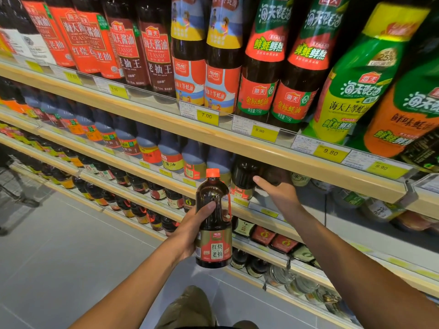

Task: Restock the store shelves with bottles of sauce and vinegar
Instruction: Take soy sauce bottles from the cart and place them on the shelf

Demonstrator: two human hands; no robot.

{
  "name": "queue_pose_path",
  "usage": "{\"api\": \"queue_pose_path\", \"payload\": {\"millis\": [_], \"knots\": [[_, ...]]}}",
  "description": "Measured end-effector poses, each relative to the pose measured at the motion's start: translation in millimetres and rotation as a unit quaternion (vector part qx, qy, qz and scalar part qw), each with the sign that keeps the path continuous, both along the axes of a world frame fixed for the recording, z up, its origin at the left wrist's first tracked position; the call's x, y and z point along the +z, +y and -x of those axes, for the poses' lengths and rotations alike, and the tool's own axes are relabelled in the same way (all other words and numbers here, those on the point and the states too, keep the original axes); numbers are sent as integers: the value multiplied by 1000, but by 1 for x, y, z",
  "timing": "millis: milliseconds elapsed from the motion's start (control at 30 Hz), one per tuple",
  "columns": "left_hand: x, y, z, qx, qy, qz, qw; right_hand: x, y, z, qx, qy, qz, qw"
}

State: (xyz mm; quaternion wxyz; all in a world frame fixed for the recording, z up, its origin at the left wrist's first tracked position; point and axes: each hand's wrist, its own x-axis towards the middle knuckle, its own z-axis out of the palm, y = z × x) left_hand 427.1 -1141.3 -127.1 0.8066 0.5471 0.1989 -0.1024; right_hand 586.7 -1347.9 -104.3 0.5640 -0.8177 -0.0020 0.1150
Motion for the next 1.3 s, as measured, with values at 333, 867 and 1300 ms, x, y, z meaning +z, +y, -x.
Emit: {"api": "queue_pose_path", "payload": {"millis": [333,867,1300], "knots": [[13,-47,-18,-101,-37,43,993,12,-39,72,182,136,-57,972],[12,-95,-52,-178,2,30,984,19,-60,79,132,152,-32,979],[11,-61,-68,-39,10,-99,994,34,-74,10,92,138,37,985]]}}
